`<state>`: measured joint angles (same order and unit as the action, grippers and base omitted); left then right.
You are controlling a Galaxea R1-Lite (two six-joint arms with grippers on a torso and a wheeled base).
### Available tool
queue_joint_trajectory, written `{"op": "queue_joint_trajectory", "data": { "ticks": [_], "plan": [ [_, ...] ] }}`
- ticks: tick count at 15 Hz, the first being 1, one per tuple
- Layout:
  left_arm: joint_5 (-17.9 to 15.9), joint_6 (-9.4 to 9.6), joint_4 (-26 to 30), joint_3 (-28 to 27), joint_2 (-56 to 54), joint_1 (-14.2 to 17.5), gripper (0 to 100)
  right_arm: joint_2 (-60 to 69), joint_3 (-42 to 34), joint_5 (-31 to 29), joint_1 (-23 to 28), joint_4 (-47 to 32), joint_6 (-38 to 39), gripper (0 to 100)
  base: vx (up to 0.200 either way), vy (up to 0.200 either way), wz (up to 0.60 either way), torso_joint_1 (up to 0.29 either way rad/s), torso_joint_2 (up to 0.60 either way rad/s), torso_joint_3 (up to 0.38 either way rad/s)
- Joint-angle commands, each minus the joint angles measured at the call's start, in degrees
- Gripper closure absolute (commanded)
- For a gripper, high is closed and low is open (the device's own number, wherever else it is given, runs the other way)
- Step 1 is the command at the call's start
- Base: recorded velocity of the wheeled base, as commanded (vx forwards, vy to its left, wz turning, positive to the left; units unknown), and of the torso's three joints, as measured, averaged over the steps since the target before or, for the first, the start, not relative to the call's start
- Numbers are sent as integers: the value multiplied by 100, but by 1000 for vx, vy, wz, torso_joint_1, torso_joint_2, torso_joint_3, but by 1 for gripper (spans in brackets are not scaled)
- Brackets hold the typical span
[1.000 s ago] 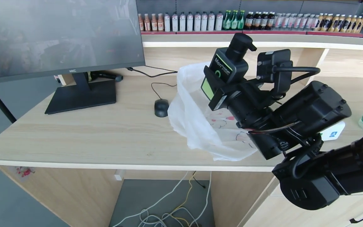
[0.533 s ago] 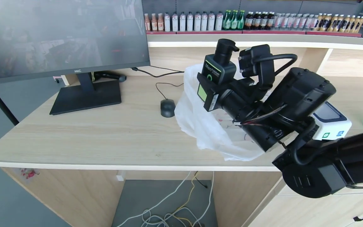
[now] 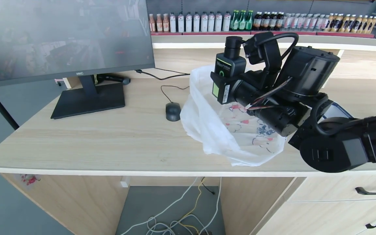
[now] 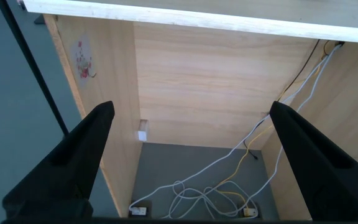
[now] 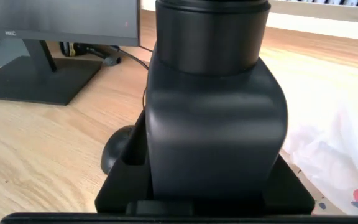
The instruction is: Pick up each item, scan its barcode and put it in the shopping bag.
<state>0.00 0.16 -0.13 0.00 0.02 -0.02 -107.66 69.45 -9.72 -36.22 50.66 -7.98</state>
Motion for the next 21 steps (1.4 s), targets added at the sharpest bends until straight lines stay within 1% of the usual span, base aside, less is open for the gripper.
{"op": "queue_joint_trajectory", "data": {
  "ticks": [1, 12, 16, 21],
  "plan": [
    [0, 2, -4, 0, -2, 2, 0, -177, 69, 22, 124, 5, 7, 100, 0, 0, 0, 0, 0, 0],
    [0, 2, -4, 0, -2, 2, 0, -695, 16, -4, 133, 31, 306, 100, 0, 0, 0, 0, 0, 0],
    [0, 2, -4, 0, -2, 2, 0, -757, -257, -13, 124, 49, 429, 100, 0, 0, 0, 0, 0, 0],
    [0, 2, -4, 0, -2, 2, 0, -783, -300, -13, 124, 49, 491, 100, 0, 0, 0, 0, 0, 0]
  ]
}}
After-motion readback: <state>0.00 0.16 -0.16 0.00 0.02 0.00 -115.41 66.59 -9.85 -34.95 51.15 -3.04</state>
